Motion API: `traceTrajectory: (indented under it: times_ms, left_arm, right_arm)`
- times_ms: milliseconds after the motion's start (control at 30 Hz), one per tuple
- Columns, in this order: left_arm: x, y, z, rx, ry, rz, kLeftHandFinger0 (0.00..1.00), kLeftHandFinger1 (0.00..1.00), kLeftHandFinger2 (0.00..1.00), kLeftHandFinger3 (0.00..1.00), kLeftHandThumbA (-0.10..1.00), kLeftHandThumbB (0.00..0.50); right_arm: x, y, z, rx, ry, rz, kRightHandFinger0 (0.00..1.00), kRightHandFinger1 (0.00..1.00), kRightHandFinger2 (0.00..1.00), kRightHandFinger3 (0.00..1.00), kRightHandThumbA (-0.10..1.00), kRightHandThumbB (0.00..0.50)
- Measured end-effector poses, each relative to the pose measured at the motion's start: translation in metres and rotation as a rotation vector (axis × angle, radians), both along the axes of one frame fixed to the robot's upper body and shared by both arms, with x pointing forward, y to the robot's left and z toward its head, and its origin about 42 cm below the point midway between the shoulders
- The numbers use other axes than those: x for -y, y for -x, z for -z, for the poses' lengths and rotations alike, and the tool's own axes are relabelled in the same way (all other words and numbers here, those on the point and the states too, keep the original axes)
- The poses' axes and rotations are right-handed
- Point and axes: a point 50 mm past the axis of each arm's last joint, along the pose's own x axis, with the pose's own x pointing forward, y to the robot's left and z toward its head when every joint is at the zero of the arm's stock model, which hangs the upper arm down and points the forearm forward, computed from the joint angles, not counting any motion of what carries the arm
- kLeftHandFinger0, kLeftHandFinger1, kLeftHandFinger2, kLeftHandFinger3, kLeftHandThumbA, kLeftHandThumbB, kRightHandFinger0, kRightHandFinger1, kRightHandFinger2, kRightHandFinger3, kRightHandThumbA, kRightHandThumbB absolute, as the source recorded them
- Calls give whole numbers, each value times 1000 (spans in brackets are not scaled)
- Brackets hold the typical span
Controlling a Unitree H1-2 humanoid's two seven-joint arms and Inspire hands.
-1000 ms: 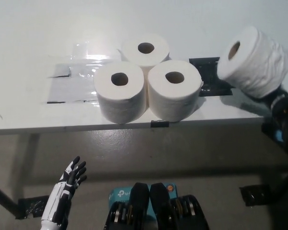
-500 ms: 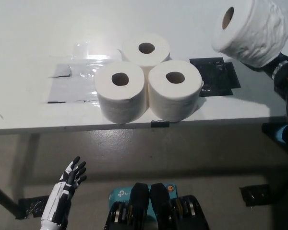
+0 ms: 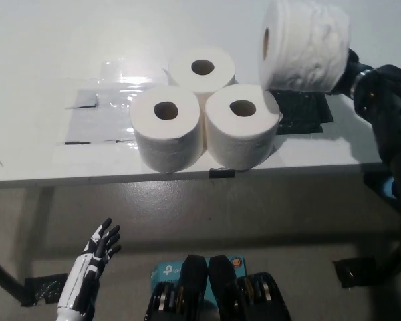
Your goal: A few rolls of toilet paper are kept infront of the robot and the robot uses its right hand to lift one of the rolls and and places it on top of the other rolls to stack it.
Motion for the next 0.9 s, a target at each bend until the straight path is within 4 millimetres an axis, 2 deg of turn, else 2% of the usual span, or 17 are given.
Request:
traceTrajectory:
  times_ms: [100, 167, 233, 433, 500, 733, 900]
  left_arm:
    - [0, 0, 0, 1, -1, 2, 1000, 1000, 1000, 1000, 926, 151]
    - [0, 0, -1, 2, -1, 2, 1000, 1000, 1000, 1000, 918, 136]
    - [0, 0, -1, 3, -2, 2, 1000, 1000, 1000, 1000, 929, 146]
    - [1, 0, -1, 3, -3, 3, 1000, 1000, 1000, 1000, 924, 159]
    - [1, 0, -1, 3, -4, 3, 1000, 1000, 1000, 1000, 921, 146]
    - [1, 0, -1, 4, -5, 4, 1000, 1000, 1000, 1000, 922, 153]
    - [0, 0, -1, 4, -5, 4, 1000, 1000, 1000, 1000, 915, 143]
  right_arm:
    - [-10, -3, -3, 11, 66, -6, 0, 0, 0, 0, 786, 41]
    - [-14, -4, -3, 15, 89, -9, 0, 0, 0, 0, 799, 55]
    - [-20, -5, -4, 19, 117, -10, 0, 0, 0, 0, 806, 63]
    - [-27, -8, -11, 27, 168, -7, 0, 0, 0, 0, 809, 49]
    - [-29, -9, -14, 31, 179, -7, 0, 0, 0, 0, 811, 47]
    - [-33, -12, -24, 41, 229, -8, 0, 0, 0, 11, 731, 105]
    - [-37, -15, -36, 61, 262, -5, 0, 0, 0, 34, 721, 105]
